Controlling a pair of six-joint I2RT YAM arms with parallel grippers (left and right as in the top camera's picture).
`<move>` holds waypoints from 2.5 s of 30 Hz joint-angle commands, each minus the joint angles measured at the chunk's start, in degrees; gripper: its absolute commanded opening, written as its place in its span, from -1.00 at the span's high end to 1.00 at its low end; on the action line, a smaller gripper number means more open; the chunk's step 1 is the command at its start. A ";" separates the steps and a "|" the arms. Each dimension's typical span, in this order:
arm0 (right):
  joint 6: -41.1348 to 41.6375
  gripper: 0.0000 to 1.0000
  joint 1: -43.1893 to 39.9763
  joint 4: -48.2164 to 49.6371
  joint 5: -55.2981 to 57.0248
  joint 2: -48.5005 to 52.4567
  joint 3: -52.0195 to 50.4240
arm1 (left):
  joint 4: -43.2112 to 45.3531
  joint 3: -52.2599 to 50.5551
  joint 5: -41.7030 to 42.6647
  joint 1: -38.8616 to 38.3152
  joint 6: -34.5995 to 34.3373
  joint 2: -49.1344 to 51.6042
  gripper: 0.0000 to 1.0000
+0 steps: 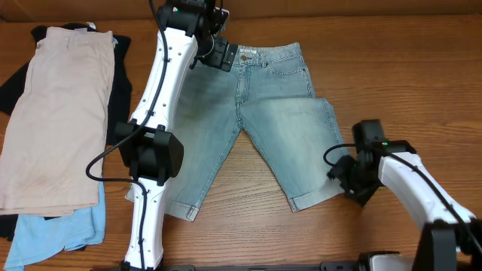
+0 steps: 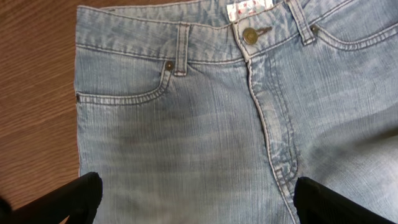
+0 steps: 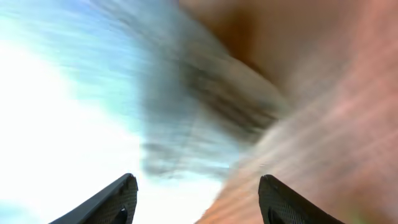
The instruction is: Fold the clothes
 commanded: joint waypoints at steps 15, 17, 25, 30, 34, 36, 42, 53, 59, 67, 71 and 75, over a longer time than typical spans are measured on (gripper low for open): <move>-9.79 -0.21 -0.09 14.32 -3.19 3.67 1.53 | 0.20 -0.22 -1.01 -0.07 1.18 -1.70 -1.00; -9.05 -0.22 -0.09 13.44 -2.01 4.39 1.51 | 0.22 -0.22 -0.98 -0.07 1.18 -1.70 -0.99; -3.69 -0.26 -0.09 9.27 1.31 5.51 -0.61 | 0.04 -0.22 -2.47 -0.07 1.18 -1.70 -0.99; -0.63 -0.30 -0.09 9.44 1.31 5.51 -4.52 | 0.09 -0.22 -2.47 -0.07 1.18 -1.70 -0.99; 1.64 -0.33 -0.15 9.16 1.18 5.51 -6.95 | 0.09 -0.22 -2.45 -0.07 1.18 -1.70 -1.00; 2.84 -0.33 -0.15 7.91 1.25 5.51 -7.02 | 0.09 -0.22 -2.45 -0.07 1.16 -1.70 -1.00; 12.13 -0.34 -1.14 1.25 0.61 5.49 -6.71 | -0.09 -0.22 -2.43 -0.07 1.16 -1.70 -0.99; 10.64 -0.36 -5.03 -7.37 -1.62 1.51 -6.03 | 0.44 -0.22 -2.23 -0.07 1.16 -1.70 -1.00; 0.37 -0.41 -5.03 -9.05 -5.03 -8.07 -1.18 | 1.31 -0.22 -0.55 -0.13 1.18 -1.70 -0.99; -13.55 -0.50 -5.03 -11.65 -8.35 -24.85 11.04 | 8.13 -0.22 12.28 -0.83 7.61 -1.20 -0.99; -13.68 -0.50 -5.03 -10.43 -8.17 -28.72 13.03 | 11.50 -0.22 12.72 -2.56 12.13 1.11 -0.99; -13.64 -0.52 -5.01 -9.90 -8.20 -29.24 13.00 | 12.68 -0.22 11.47 -4.50 18.01 4.63 -1.00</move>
